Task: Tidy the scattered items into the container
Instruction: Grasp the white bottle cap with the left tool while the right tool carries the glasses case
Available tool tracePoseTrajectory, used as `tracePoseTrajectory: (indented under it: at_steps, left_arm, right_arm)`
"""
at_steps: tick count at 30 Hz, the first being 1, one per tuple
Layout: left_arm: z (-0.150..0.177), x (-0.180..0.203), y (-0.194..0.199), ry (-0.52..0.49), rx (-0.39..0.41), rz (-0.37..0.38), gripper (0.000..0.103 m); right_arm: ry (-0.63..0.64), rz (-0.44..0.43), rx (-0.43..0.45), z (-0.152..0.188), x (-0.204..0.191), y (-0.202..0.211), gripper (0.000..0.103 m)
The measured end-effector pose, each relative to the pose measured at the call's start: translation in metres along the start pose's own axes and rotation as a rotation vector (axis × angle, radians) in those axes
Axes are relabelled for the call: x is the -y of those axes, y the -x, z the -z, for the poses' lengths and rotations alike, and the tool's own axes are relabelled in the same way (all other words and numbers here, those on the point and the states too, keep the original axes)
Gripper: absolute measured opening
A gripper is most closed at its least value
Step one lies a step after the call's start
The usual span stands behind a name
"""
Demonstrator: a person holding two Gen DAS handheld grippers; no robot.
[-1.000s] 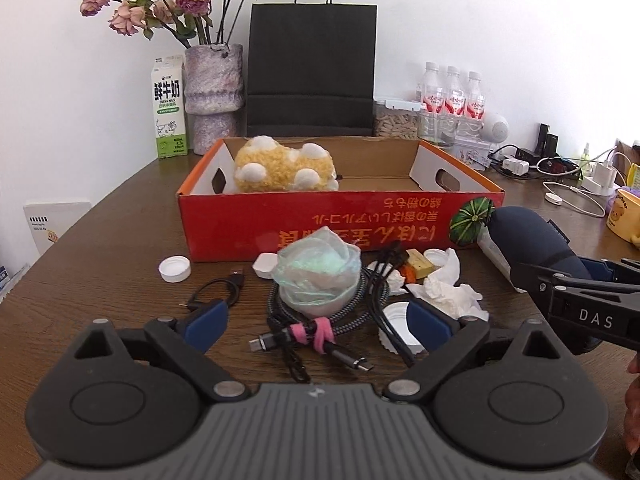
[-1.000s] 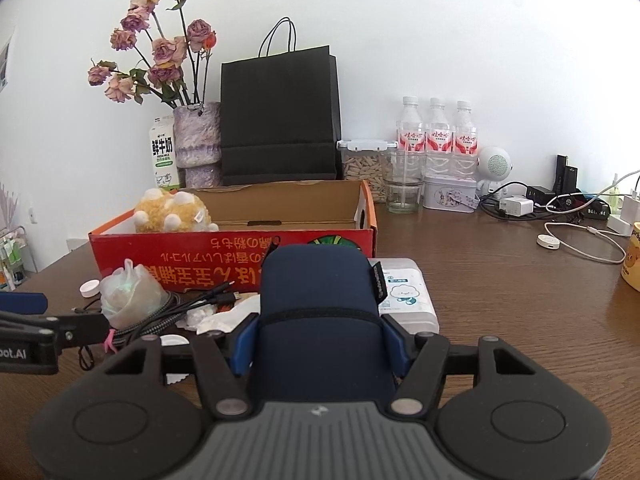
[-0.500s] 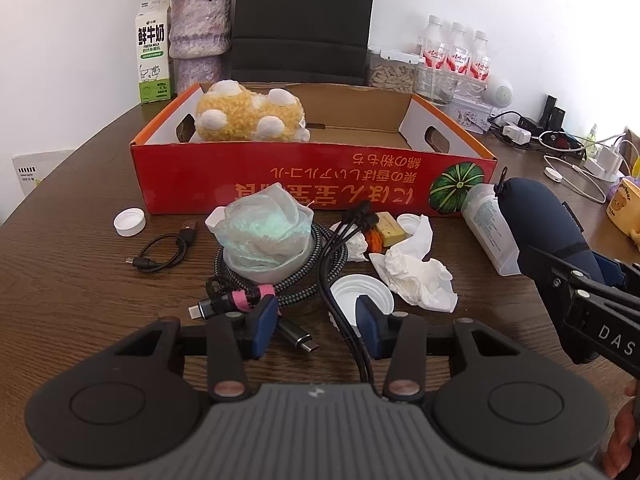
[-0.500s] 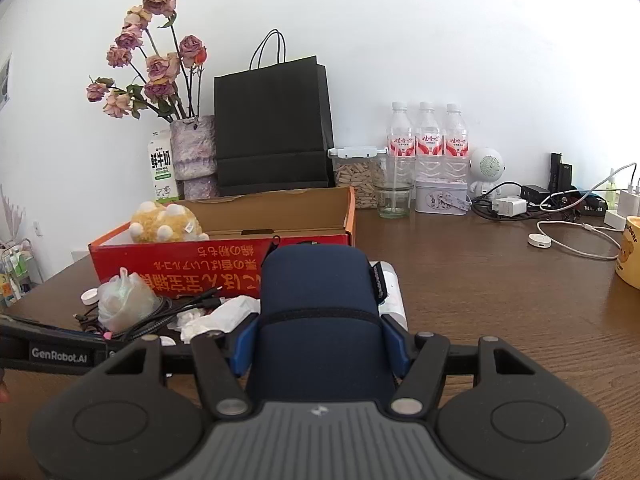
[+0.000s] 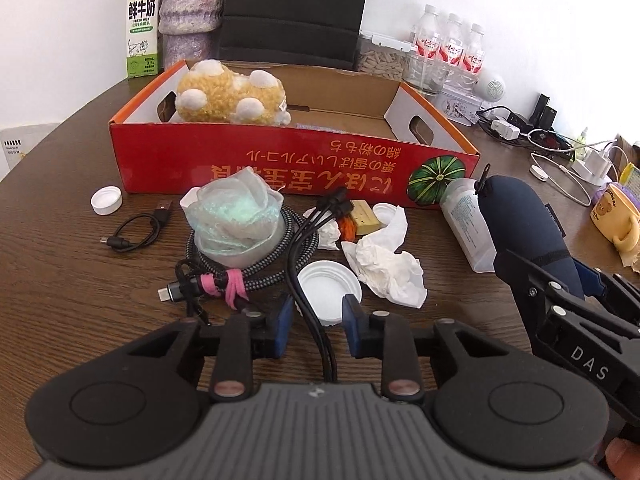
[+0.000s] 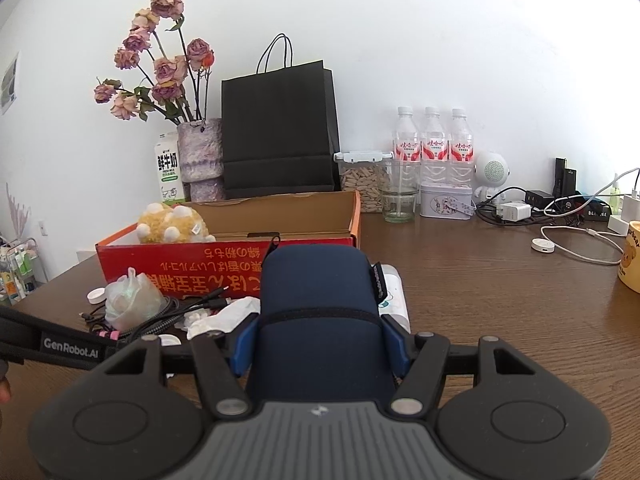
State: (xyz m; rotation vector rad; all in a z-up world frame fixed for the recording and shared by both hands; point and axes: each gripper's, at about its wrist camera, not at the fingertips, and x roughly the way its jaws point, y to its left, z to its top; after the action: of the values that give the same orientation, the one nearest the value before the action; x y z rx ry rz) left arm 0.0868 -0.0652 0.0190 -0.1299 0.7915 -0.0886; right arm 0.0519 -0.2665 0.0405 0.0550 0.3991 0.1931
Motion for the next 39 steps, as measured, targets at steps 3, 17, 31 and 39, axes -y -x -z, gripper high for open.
tracePoseTrajectory:
  at_steps: [3,17,31,39]
  left_arm:
    - [-0.002,-0.003,-0.007,0.02,-0.029,-0.002,0.018]
    - [0.0,-0.013,0.013,0.042,0.04,0.024,0.006]
    - [-0.013,-0.015,0.039,0.027,0.179,0.077,0.006]
    - [-0.034,-0.019,0.051,0.049,0.251,0.114,0.006]
  right_arm:
    - [0.0,0.001,0.001,0.0,0.0,0.001,0.062]
    - [0.024,0.025,-0.004,0.0,-0.003,0.001,0.062]
    - [0.019,0.027,0.032,-0.005,-0.015,0.001,0.062]
    - [0.009,-0.005,0.104,-0.034,-0.03,0.001,0.062]
